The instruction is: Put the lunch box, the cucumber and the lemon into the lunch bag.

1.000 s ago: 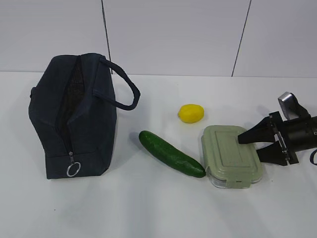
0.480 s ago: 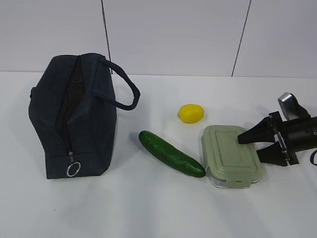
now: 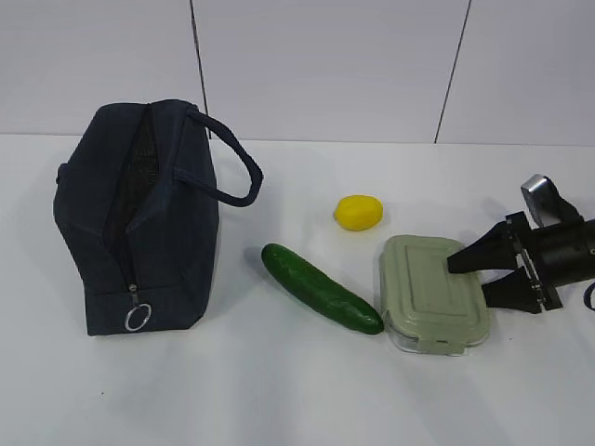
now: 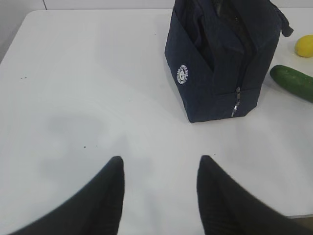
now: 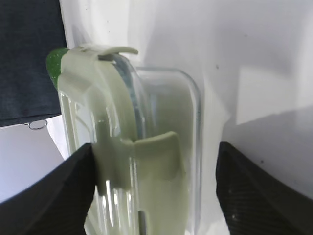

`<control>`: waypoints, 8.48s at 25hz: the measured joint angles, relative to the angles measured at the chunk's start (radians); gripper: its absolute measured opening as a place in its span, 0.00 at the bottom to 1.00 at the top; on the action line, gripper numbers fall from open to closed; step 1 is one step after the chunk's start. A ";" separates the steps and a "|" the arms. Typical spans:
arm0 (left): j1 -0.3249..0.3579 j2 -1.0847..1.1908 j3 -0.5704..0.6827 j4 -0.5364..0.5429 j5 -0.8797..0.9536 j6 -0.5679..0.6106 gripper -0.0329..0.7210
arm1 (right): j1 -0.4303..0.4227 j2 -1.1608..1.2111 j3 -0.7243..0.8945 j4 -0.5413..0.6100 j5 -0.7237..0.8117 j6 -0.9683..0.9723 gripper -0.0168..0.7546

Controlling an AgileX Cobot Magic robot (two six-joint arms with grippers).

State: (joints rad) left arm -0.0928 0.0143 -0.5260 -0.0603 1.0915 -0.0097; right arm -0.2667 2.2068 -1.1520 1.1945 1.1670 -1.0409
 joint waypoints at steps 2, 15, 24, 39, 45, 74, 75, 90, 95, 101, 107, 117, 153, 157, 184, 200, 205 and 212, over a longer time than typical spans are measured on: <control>0.000 0.000 0.000 0.000 0.000 0.000 0.49 | 0.000 0.000 -0.001 -0.013 0.002 -0.003 0.77; 0.000 0.000 0.000 0.000 0.000 0.000 0.49 | 0.037 -0.016 -0.002 -0.043 -0.001 -0.004 0.77; 0.000 0.000 0.000 0.000 0.000 0.000 0.49 | 0.093 -0.016 -0.002 -0.023 -0.002 -0.038 0.77; 0.000 0.000 0.000 0.000 0.000 0.000 0.49 | 0.093 -0.016 -0.006 -0.015 -0.003 -0.040 0.68; 0.000 0.000 0.000 0.000 0.000 0.000 0.49 | 0.093 -0.016 -0.006 -0.010 -0.001 -0.040 0.61; 0.000 0.000 0.000 0.000 0.000 0.000 0.49 | 0.093 -0.016 -0.006 -0.012 -0.001 -0.048 0.53; 0.000 0.000 0.000 0.000 0.000 0.000 0.49 | 0.093 -0.016 -0.006 -0.012 -0.001 -0.048 0.53; 0.000 0.000 0.000 0.000 0.000 0.000 0.49 | 0.093 -0.016 -0.006 -0.013 -0.001 -0.048 0.53; 0.000 0.000 0.000 0.000 0.000 0.000 0.49 | 0.093 -0.016 -0.006 -0.013 -0.001 -0.048 0.53; 0.000 0.000 0.000 0.000 0.000 0.000 0.49 | 0.093 -0.016 -0.006 -0.013 -0.001 -0.048 0.53; 0.000 0.000 0.000 0.000 0.000 0.000 0.49 | 0.093 -0.016 -0.006 -0.013 -0.001 -0.050 0.51; 0.000 0.000 0.000 0.000 0.000 0.000 0.49 | 0.093 -0.016 -0.006 -0.013 -0.001 -0.044 0.51; 0.000 0.417 -0.246 -0.088 -0.030 0.000 0.49 | 0.093 -0.050 -0.011 -0.027 -0.034 0.018 0.51; 0.000 0.592 -0.281 -0.158 -0.152 0.000 0.49 | 0.093 -0.050 -0.011 -0.027 -0.034 0.018 0.51; 0.257 1.341 -0.397 -0.894 -0.293 0.611 0.58 | 0.093 -0.050 -0.011 -0.027 -0.034 0.020 0.51; 0.257 1.685 -0.705 -0.948 -0.131 0.654 0.58 | 0.093 -0.050 -0.011 -0.027 -0.034 0.020 0.51; 0.228 1.747 -0.733 -0.948 -0.112 0.656 0.58 | 0.093 -0.050 -0.011 -0.027 -0.034 0.020 0.51; 0.187 1.782 -0.733 -0.946 -0.111 0.656 0.56 | 0.093 -0.050 -0.011 -0.027 -0.034 0.020 0.51</control>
State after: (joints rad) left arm 0.0947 1.7963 -1.2592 -1.0063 0.9810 0.6460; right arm -0.1735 2.1567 -1.1628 1.1673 1.1326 -1.0206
